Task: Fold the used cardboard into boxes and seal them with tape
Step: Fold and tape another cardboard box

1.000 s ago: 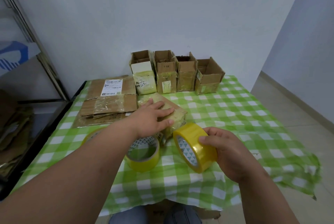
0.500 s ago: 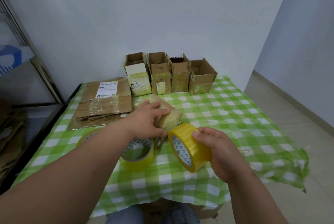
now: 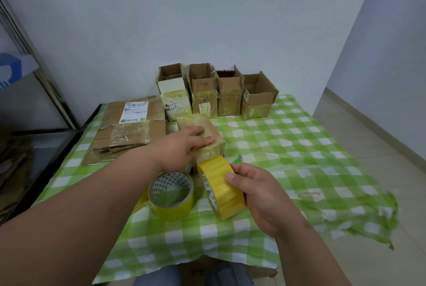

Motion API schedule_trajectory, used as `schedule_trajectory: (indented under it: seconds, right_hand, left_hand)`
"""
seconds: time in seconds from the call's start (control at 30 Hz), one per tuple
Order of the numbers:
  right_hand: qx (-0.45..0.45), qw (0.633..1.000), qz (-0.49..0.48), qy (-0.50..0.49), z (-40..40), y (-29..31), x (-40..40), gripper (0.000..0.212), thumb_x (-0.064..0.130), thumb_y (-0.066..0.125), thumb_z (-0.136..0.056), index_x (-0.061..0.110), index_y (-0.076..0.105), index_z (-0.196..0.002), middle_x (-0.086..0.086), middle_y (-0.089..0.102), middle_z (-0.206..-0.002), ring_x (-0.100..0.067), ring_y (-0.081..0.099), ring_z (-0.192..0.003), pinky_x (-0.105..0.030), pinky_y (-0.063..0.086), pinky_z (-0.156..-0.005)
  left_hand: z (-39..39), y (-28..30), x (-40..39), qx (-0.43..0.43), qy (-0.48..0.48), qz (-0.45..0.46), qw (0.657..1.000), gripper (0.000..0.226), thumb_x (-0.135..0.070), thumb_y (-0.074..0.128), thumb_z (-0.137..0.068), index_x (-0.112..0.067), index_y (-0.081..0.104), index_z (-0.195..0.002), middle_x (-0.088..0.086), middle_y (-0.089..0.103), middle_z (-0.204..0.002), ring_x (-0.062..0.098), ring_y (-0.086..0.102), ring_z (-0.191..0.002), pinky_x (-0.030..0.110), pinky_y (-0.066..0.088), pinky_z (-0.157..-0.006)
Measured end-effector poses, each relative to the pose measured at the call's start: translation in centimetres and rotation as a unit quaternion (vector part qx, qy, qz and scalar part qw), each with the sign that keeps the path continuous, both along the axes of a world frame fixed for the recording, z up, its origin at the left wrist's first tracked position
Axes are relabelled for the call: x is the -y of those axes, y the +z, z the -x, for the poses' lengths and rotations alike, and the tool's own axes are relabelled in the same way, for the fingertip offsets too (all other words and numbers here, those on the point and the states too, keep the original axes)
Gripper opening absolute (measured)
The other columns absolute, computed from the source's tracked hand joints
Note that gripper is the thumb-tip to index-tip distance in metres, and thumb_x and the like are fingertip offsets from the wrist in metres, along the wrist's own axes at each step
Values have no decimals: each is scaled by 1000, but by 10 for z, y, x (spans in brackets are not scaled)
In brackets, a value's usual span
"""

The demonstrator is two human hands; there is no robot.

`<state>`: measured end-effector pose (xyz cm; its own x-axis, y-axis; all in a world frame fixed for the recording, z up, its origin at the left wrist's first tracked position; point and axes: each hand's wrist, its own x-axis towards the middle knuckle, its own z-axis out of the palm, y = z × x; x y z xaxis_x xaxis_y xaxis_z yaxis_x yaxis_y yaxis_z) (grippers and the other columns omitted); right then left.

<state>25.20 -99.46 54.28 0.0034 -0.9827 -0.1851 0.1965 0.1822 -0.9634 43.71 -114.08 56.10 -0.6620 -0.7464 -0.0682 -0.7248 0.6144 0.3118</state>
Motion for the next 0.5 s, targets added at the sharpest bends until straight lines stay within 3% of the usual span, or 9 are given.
schedule_trajectory:
  seconds: [0.17, 0.3, 0.43, 0.5]
  right_hand:
    - [15, 1000, 19, -13, -7, -7, -6, 22, 6, 55, -96, 8, 70, -113, -13, 74, -107, -30, 68, -103, -44, 53, -93]
    - [15, 999, 50, -3, -15, -12, -9, 28, -1, 51, -96, 9, 65, -119, -7, 74, -107, -20, 69, -99, -32, 55, -84]
    - [48, 997, 61, -17, -12, -18, -8, 24, 2, 57, -95, 9, 66, -116, -7, 74, -105, -17, 69, -94, -25, 54, -77]
    - [62, 996, 66, -13, -7, -21, -7, 29, 12, 65, -88, 8, 66, -116, -10, 73, -108, -19, 68, -97, -26, 53, -79]
  left_hand:
    - [0, -2, 5, 17, -8, 0, 1000, 63, -8, 46, -101, -44, 29, -150, -7, 8, -165, 18, -2, -152, 38, 7, -124]
    - [0, -5, 5, 15, 12, 6, 1000, 68, -1, 42, -100, -43, 25, -151, -6, 4, -165, 21, -7, -152, 43, 4, -124]
    - [2, 12, 4, 12, 31, -73, 997, 71, 0, 46, -96, -39, 28, -151, -10, 4, -165, 18, -7, -152, 42, 1, -123]
    - [1, 19, 5, -52, 42, -128, 990, 56, -7, 41, -99, -36, 40, -146, -9, 11, -164, 16, -2, -152, 40, -1, -123]
